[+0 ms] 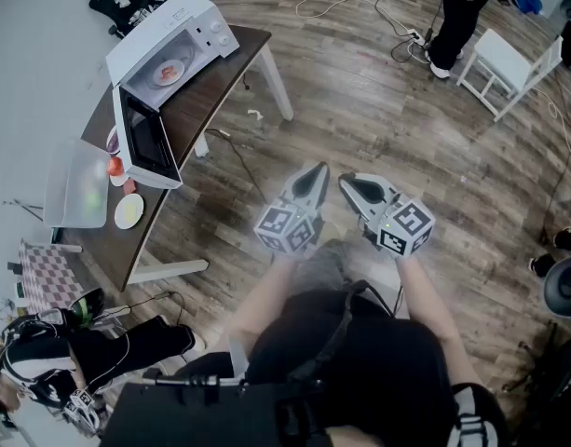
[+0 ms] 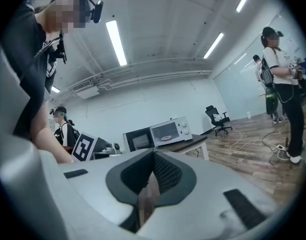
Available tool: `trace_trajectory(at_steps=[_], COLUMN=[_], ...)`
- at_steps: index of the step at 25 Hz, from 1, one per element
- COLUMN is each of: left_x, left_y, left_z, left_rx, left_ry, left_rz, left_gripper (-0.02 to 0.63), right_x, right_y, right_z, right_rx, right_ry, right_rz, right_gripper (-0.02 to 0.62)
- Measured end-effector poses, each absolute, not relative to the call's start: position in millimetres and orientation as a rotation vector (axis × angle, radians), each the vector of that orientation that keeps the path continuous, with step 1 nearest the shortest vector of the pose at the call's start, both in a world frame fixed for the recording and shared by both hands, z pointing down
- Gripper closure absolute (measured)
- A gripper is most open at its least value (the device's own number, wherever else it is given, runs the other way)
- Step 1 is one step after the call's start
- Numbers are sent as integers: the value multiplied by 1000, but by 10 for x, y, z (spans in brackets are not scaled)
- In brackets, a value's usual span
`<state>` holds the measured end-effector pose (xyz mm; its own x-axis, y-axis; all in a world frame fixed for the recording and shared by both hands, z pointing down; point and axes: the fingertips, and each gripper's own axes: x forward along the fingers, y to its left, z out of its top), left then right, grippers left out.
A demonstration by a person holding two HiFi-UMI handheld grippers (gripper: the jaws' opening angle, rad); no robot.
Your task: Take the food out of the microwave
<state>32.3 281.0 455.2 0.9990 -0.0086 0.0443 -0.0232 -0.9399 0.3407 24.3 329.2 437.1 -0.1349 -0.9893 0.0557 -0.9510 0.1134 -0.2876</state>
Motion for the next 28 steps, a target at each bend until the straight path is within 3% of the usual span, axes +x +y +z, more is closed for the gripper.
trace_trajectory(at_steps=[8, 28], left_x=[515, 46], left_y=[1966, 276], left_z=[4568, 4653], left_rx=[2788, 2667], left_ry=[-196, -634], left_rz=[38, -69], left_gripper=[606, 606], right_x=[579, 462], right_y=[2492, 738], right_z=[4393, 4448], right_rx=[-1870, -1604], right_ry=[2315, 2470], right_rz=[-408, -539], right_gripper=[595, 594])
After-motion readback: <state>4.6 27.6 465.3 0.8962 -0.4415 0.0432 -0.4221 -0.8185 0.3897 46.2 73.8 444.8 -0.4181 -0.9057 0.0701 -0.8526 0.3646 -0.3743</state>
